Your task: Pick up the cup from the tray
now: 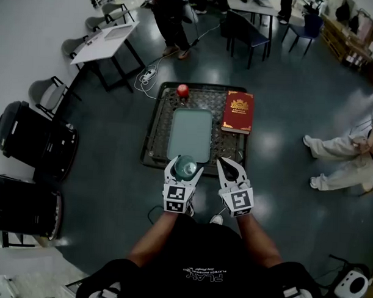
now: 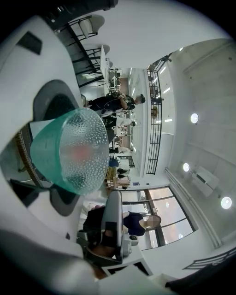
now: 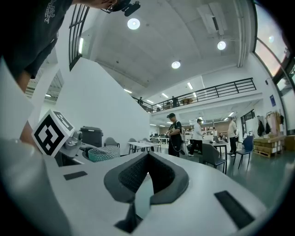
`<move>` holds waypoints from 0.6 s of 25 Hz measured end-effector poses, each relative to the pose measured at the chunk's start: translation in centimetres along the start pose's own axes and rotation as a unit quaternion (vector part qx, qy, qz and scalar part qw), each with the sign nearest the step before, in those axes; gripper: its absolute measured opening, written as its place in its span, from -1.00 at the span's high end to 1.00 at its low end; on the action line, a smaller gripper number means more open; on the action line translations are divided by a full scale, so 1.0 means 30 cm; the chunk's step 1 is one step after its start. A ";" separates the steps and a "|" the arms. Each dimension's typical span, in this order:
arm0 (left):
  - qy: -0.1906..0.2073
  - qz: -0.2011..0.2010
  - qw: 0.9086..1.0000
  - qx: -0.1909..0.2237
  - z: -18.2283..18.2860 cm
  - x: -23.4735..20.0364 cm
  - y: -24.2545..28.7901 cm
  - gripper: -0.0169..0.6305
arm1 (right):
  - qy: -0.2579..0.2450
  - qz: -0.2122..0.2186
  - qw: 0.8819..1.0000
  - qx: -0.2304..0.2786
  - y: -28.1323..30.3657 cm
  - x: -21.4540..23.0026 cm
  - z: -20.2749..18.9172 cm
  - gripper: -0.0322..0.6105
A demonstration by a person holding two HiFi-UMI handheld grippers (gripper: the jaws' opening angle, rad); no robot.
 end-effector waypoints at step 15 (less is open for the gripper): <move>0.008 0.015 1.000 -0.001 0.015 0.042 -0.012 -0.26 | 0.001 -0.001 1.000 0.005 -0.046 0.021 0.000 0.88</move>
Point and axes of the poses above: the fingertips, and each gripper's own axes: y forward along the fingers, x to its right, z out of its top, the point moved 10 cm from there along -y, backward along the fingers, and after that the axes turned 13 degrees about x, right-handed, at the moved point
